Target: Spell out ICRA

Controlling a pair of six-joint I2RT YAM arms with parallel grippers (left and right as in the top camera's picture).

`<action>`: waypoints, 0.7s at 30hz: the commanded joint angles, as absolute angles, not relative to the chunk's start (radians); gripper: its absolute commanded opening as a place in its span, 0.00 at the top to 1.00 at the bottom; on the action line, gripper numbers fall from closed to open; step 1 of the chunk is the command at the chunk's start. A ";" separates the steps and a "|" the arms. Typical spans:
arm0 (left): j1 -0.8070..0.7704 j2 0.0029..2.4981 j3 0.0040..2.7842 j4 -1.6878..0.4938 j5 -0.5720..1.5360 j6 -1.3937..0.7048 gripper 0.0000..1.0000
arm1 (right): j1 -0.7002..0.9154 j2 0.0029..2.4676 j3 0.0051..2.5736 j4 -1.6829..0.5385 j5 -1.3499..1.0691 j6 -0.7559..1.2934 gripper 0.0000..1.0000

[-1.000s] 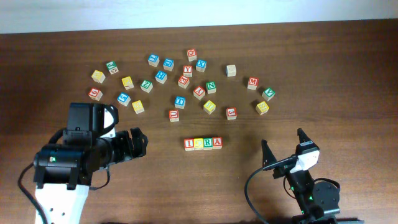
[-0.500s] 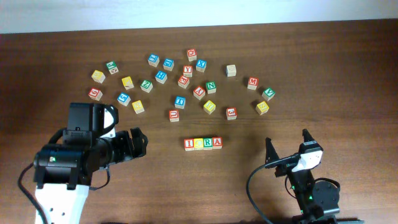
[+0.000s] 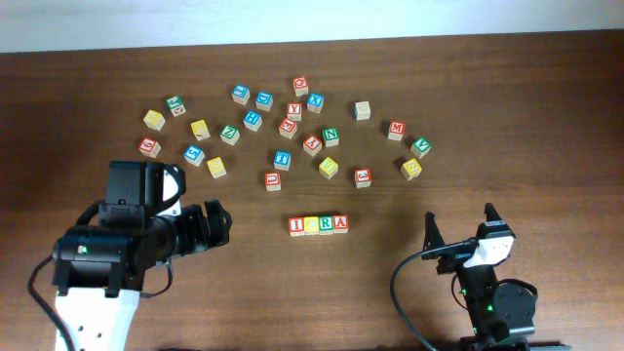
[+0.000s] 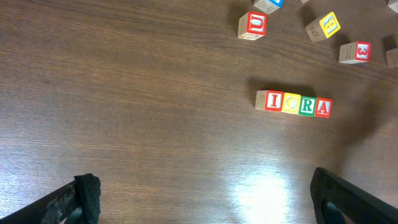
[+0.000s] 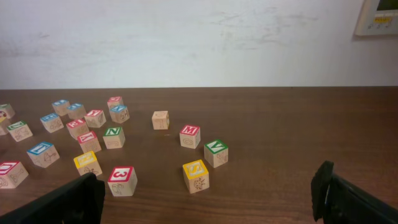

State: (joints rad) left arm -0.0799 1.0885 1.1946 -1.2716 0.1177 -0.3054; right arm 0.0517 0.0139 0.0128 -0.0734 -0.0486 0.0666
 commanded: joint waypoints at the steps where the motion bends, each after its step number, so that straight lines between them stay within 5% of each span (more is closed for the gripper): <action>1: -0.076 1.090 1.190 -1.270 0.107 -0.301 0.01 | 0.043 0.003 0.006 -0.079 -0.031 0.059 0.02; 21: -0.075 1.090 1.190 -1.270 0.107 -0.301 0.01 | 0.045 0.004 0.006 -0.081 0.005 -0.011 0.02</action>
